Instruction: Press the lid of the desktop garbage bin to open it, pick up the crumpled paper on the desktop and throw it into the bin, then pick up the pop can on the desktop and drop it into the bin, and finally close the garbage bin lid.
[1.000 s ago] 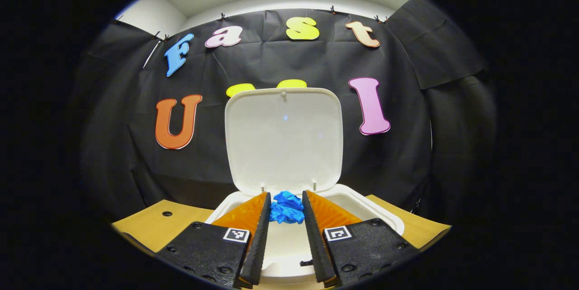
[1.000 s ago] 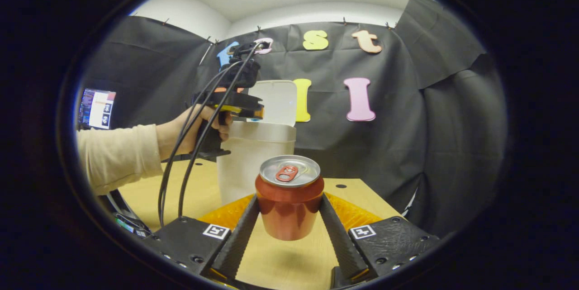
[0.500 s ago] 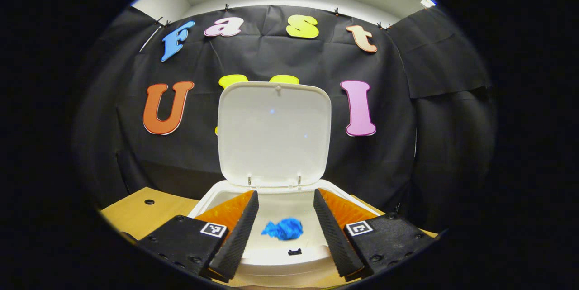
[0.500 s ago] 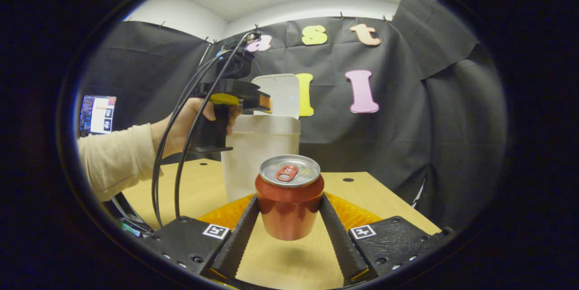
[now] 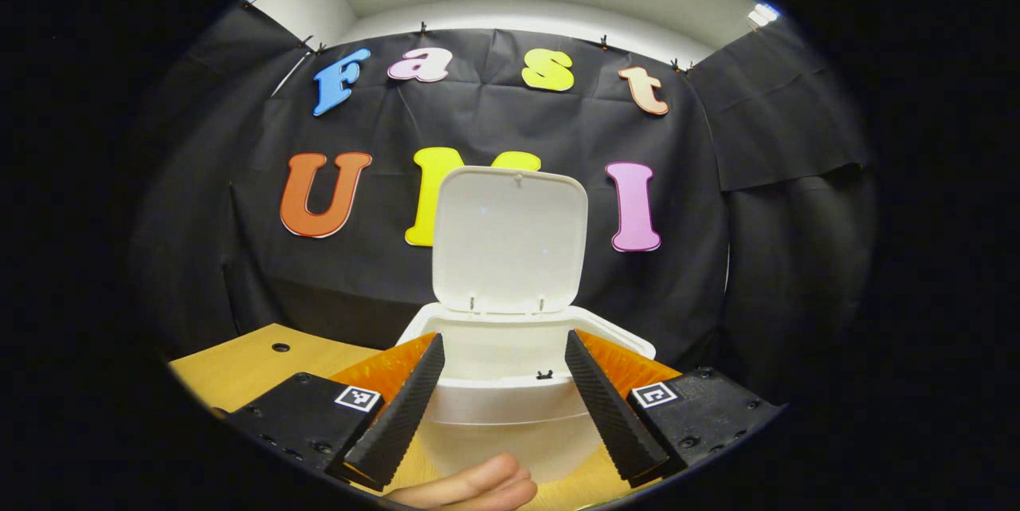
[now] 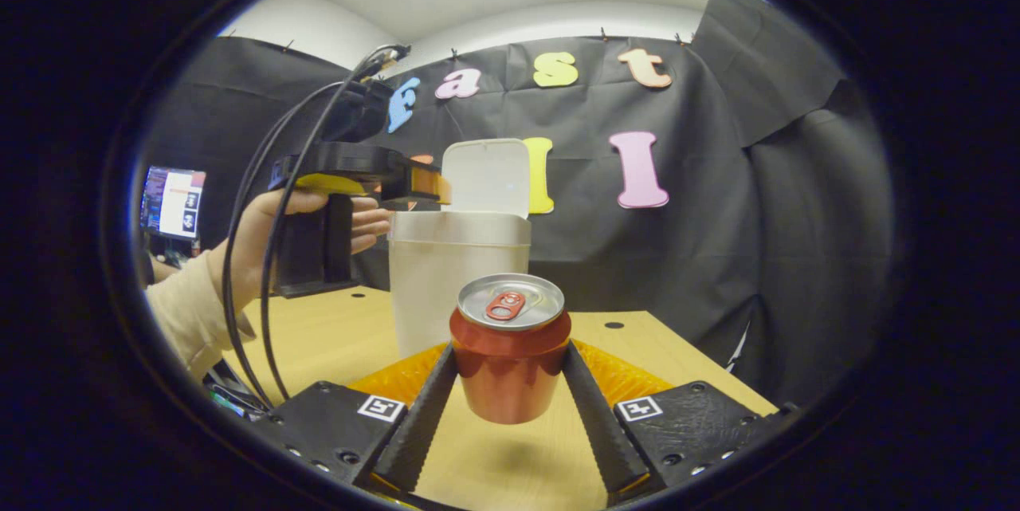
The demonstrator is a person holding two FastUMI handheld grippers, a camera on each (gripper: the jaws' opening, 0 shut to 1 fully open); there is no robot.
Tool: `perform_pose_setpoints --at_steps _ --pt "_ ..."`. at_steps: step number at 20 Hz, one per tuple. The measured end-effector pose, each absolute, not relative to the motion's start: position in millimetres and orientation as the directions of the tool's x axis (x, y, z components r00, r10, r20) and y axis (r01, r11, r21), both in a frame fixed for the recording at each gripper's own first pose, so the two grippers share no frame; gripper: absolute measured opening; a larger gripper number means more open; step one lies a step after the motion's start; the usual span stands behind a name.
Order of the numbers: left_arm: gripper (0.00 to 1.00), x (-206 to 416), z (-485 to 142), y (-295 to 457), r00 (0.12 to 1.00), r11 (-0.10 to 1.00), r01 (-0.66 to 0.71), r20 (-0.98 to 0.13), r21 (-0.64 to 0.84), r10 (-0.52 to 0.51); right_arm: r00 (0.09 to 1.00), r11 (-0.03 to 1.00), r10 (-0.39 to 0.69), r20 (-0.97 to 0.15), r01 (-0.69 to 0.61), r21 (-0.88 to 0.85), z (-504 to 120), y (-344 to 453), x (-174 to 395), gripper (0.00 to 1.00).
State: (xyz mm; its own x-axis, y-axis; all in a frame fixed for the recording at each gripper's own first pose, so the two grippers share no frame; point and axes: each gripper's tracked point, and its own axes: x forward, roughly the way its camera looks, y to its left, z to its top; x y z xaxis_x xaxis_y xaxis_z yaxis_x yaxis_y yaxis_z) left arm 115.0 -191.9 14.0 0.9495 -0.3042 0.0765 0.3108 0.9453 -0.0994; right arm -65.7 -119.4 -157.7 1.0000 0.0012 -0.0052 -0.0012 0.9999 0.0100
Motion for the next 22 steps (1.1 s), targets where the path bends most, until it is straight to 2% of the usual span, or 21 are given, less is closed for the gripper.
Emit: perform_pose_setpoints --at_steps 7,13,14,16,22 --pt "0.98 66.1 2.4 -143.8 0.966 0.968 0.239 0.114 -0.075 -0.23 0.999 0.999 -0.012 -0.034 0.011 -0.04 -167.3 -107.3 -58.2 0.82" --pt "0.98 36.4 -24.6 -141.9 0.961 0.963 0.261 0.074 0.07 -0.266 0.998 0.997 -0.056 -0.043 0.053 -0.058 -161.9 -111.8 -51.0 0.81" --pt "0.97 33.8 -25.5 -134.5 0.965 0.967 0.239 0.084 0.086 -0.247 0.997 0.995 -0.069 -0.046 0.066 -0.071 -160.6 -114.7 -48.6 0.81" --pt "0.96 32.4 -29.2 -122.2 0.976 0.977 0.195 0.086 0.082 -0.202 0.993 0.991 -0.11 -0.033 0.107 -0.079 -151.5 -124.1 -47.7 0.82" --pt "0.96 42.5 -36.4 -96.3 0.986 0.987 0.16 0.05 -0.017 -0.159 0.989 0.983 -0.151 -0.006 0.149 -0.107 -125.2 -131.1 -40.9 0.82"
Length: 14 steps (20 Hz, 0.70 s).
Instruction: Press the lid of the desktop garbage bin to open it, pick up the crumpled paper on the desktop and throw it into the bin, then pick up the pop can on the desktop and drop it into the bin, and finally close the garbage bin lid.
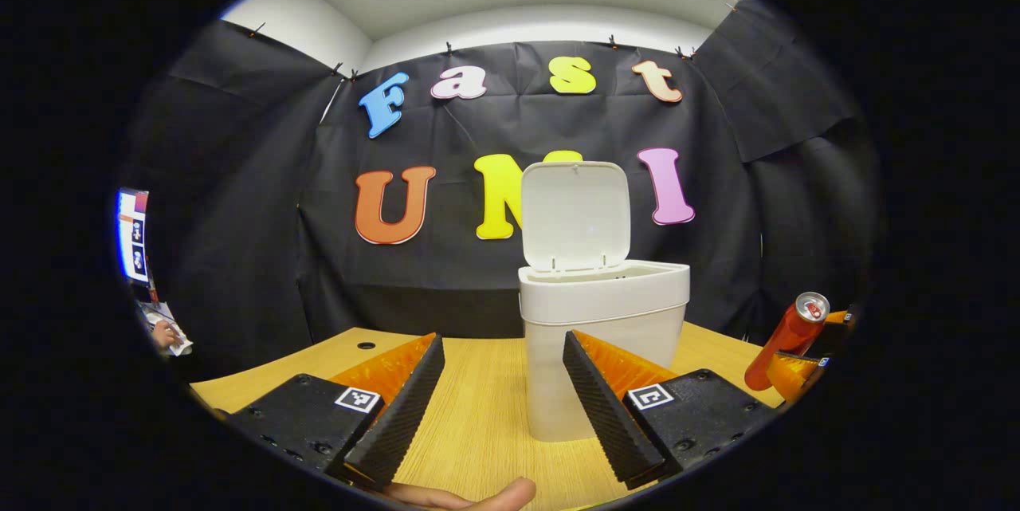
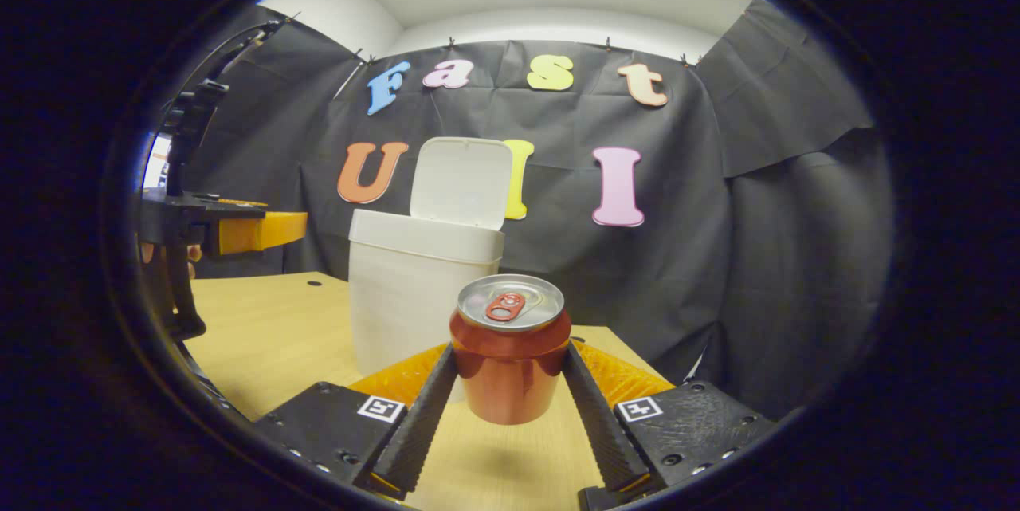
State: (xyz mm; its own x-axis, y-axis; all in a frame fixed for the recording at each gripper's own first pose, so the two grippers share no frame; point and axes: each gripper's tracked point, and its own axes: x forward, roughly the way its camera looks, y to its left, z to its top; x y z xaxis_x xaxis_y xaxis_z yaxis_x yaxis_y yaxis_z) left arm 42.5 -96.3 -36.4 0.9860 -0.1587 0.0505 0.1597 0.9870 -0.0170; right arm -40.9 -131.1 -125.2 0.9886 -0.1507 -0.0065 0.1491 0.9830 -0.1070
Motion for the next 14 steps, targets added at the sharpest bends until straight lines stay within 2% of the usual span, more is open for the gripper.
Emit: perform_pose_setpoints --at_steps 3,8,14 --pt "0.96 46.0 -37.2 -86.4 0.988 0.986 0.154 0.032 -0.058 -0.152 0.988 0.98 -0.156 0.014 0.157 -0.119 -108.4 -134.5 -37.5 0.81" --pt "0.96 42.1 -33.7 -88.2 0.982 0.982 0.187 0.039 -0.036 -0.186 0.982 0.975 -0.188 0.014 0.188 -0.122 -73.5 -143.7 -23.5 0.82" --pt "0.96 36.1 -33.1 -96.2 0.977 0.977 0.213 0.039 -0.025 -0.212 0.987 0.985 -0.149 0.054 0.152 -0.076 -8.1 -140.2 -1.5 0.81"
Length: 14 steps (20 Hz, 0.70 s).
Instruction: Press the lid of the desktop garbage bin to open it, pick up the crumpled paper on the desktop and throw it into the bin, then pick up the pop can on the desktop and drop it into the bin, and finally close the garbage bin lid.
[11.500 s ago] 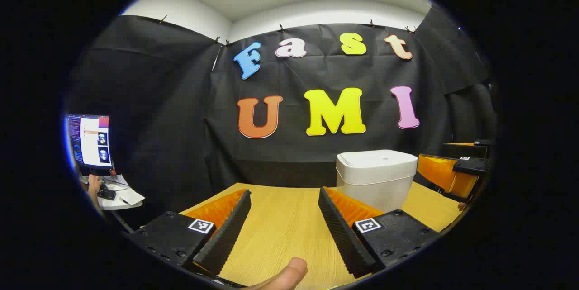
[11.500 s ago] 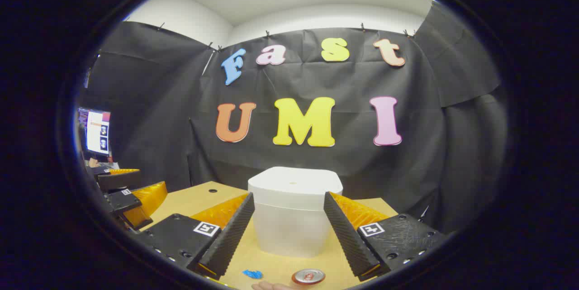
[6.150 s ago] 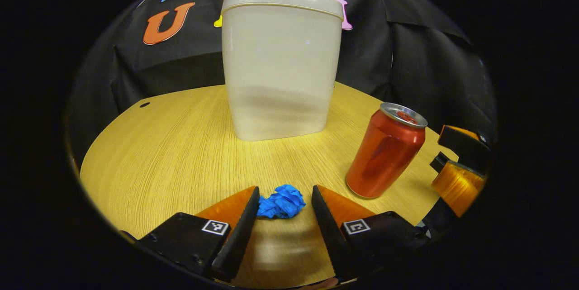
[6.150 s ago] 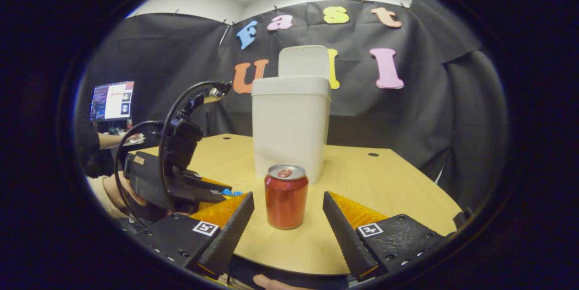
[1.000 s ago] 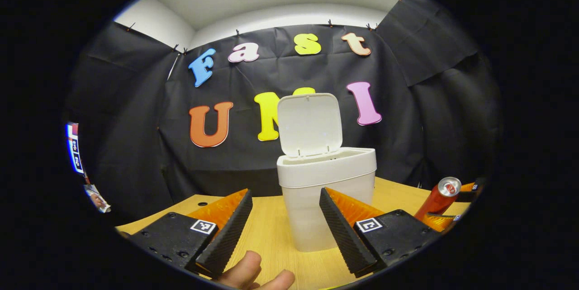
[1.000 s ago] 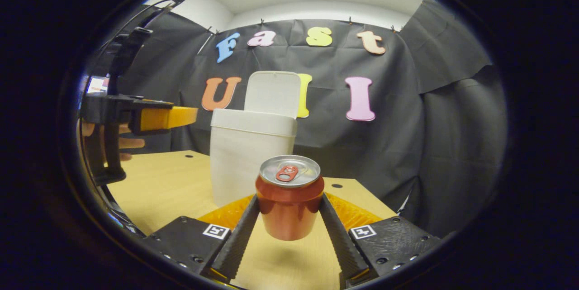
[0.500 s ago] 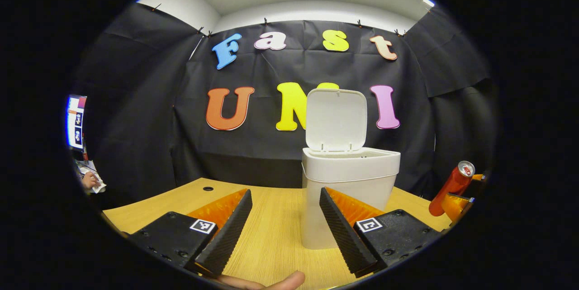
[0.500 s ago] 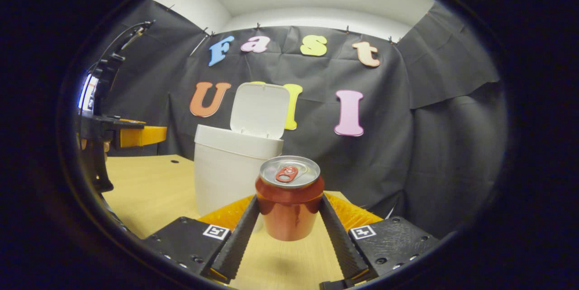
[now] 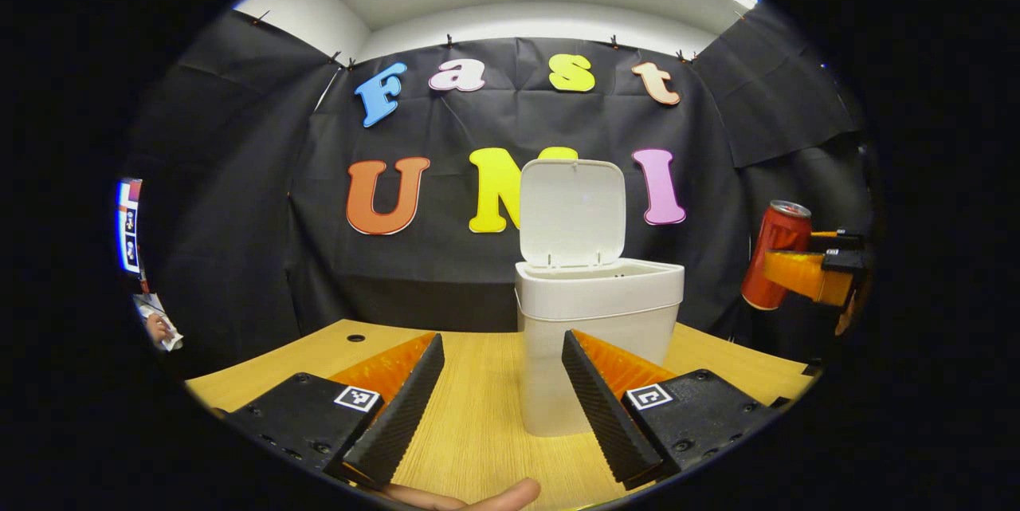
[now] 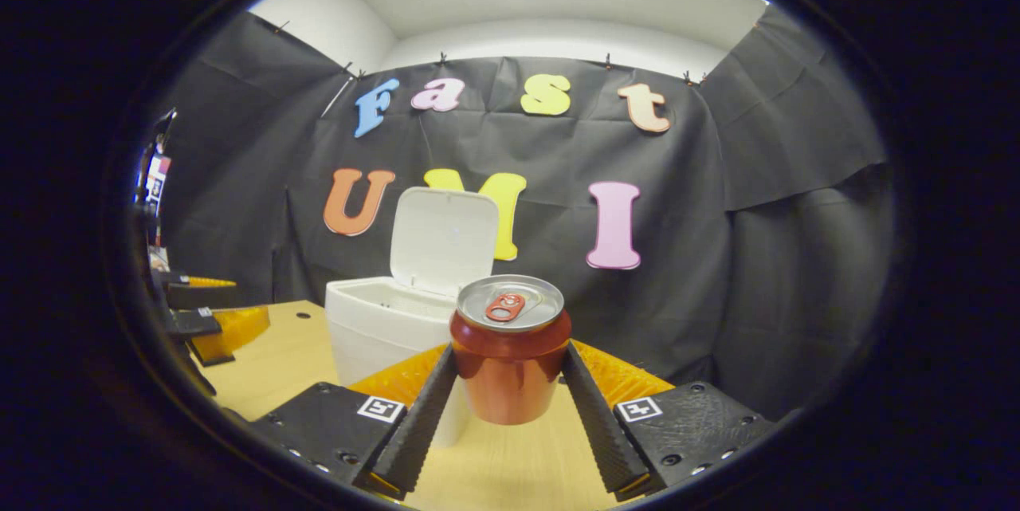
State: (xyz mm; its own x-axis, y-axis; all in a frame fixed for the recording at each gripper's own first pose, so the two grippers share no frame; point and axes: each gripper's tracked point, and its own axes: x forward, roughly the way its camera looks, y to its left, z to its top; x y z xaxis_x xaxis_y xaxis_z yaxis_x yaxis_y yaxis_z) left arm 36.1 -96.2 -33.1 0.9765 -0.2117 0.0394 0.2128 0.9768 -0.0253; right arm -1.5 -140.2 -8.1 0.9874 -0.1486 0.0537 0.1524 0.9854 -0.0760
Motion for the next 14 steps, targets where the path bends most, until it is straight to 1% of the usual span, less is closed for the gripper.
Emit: perform_pose_setpoints --at_steps 3,5,9,14 --pt "0.96 35.3 -32.4 -100.9 0.972 0.973 0.23 0.043 -0.011 -0.229 0.98 0.979 -0.185 0.073 0.19 -0.074 21.4 -151.2 11.0 0.81" --pt "0.96 33.3 -32.0 -101.0 0.972 0.973 0.229 0.048 0.016 -0.23 0.982 0.981 -0.179 0.065 0.183 -0.068 31.4 -147.6 22.0 0.81" --pt "0.96 31.5 -25.2 -99.6 0.97 0.972 0.234 0.069 0.016 -0.235 0.99 0.987 -0.134 0.044 0.137 -0.082 49.5 -129.1 50.7 0.81" --pt "0.96 38.1 -31.2 -87.4 0.977 0.978 0.209 0.049 0.01 -0.209 0.996 0.989 -0.087 0.022 0.089 -0.116 63.9 -92.1 94.3 0.81"
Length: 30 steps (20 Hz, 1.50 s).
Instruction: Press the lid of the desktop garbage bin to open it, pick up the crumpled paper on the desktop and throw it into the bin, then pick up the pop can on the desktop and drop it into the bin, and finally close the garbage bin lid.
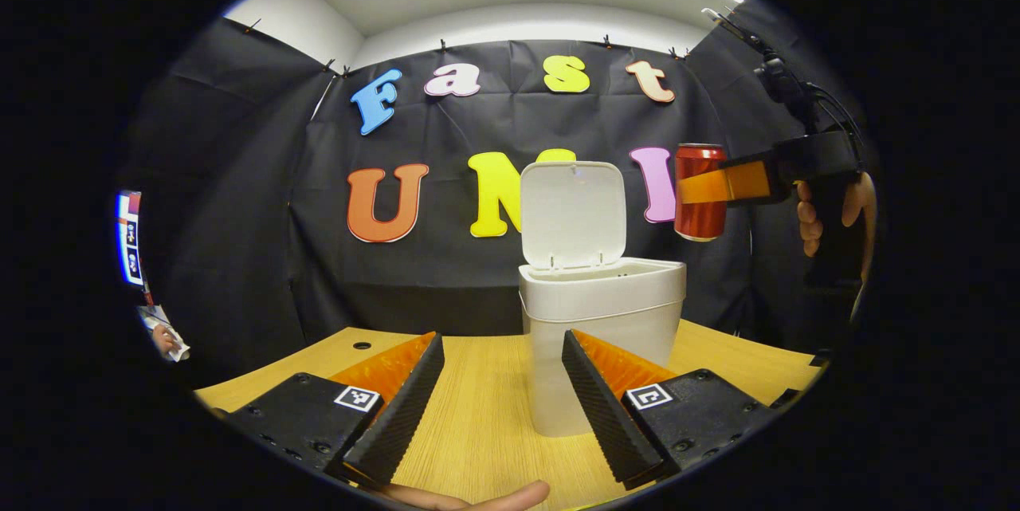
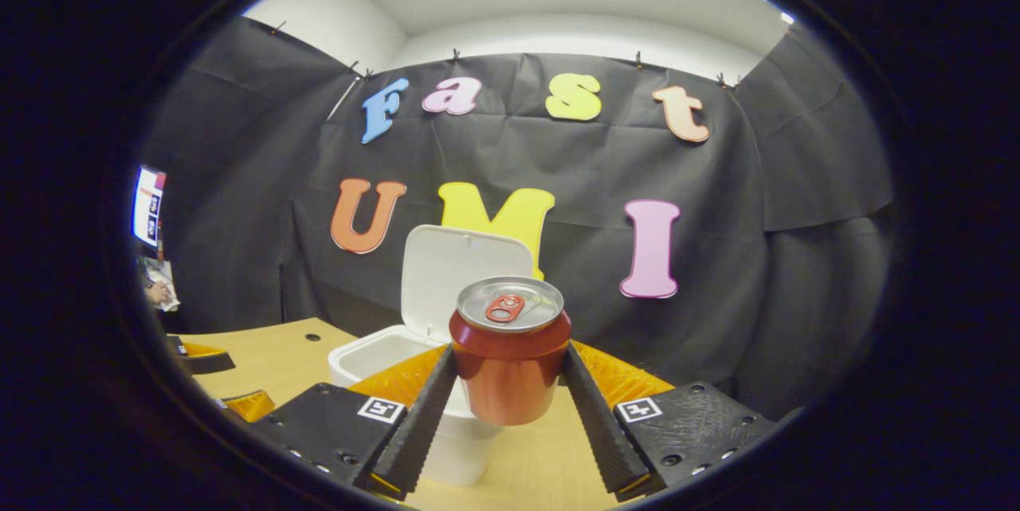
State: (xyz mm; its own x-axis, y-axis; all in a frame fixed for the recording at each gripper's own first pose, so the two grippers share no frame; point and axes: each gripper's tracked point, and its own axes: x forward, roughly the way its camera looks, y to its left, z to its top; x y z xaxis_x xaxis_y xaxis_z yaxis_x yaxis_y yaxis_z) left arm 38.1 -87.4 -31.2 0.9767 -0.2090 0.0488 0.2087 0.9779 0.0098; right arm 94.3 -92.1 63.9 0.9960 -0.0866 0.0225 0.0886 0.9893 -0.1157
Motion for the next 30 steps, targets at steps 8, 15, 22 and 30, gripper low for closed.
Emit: perform_pose_setpoints --at_steps 8,15,22,30 --pt "0.96 41.1 -27.6 -71.4 0.984 0.985 0.169 0.059 0.022 -0.17 0.995 0.991 -0.056 -0.079 0.046 -0.123 46.4 -41.4 168.4 0.81" --pt "0.96 49.9 -31.7 -50.7 0.989 0.99 0.138 0.047 0.031 -0.139 0.975 0.996 -0.054 -0.213 0.038 -0.076 6.7 -21.7 214.2 0.82" --pt "0.96 54.7 -33.6 -33.2 0.992 0.993 0.115 0.038 0.037 -0.117 0.964 0.998 -0.052 -0.26 0.041 -0.049 -4.1 -17.1 223.4 0.82" --pt "0.96 54.6 -35.0 -34.1 0.989 0.99 0.142 0.029 0.018 -0.142 0.966 0.997 -0.072 -0.249 0.067 -0.025 15.8 -22.9 218.0 0.83"
